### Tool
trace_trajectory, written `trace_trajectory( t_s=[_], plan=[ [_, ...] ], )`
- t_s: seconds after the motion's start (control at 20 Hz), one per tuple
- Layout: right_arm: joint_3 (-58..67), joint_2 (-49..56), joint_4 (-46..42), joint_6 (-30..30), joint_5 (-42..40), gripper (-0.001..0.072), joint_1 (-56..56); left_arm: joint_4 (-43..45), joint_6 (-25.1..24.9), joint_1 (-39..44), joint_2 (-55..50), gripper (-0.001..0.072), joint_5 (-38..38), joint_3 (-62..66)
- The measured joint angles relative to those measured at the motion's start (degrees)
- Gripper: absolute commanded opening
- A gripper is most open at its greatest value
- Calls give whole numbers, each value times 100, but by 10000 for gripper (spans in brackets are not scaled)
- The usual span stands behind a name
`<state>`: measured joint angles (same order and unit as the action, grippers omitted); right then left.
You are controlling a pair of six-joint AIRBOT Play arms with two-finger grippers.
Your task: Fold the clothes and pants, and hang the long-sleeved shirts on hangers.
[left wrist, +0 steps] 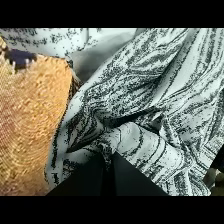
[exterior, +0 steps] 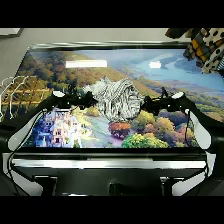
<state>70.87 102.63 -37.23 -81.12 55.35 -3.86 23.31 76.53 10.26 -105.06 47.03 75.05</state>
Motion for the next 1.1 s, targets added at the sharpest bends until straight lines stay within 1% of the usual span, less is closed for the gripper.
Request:
trace_trajectory(
  t_s=[0.1,0.25,0.3,0.45,0.65,0.8,0.85,1.0,1.1],
  plan=[
    [17,-208,46,4,-90,40,-35,9,52,-68,87,27,7,33],
    [286,-872,55,7,-144,40,-216,72,181,-291,439,27,7,332],
    [468,-1154,28,2,-144,40,-291,144,236,-385,608,26,22,531],
    [1274,-2129,-295,-208,-118,40,-511,575,608,-693,1285,27,20,1436],
    [2472,-3473,-1025,-605,-7,40,-632,1228,949,-977,2452,27,28,2640],
    [3036,-4507,-1762,-911,52,41,-662,1797,1130,-1088,3536,28,26,3077],
    [3143,-4876,-2098,-1058,66,41,-667,2079,1290,-1108,3884,28,48,3145],
    [3309,-5862,-3209,-1513,136,41,-673,3281,2022,-1139,4957,28,203,3263],
    [3355,-6319,-3827,-1838,164,41,-675,4074,2500,-1147,5547,28,356,3287]
  ],
)
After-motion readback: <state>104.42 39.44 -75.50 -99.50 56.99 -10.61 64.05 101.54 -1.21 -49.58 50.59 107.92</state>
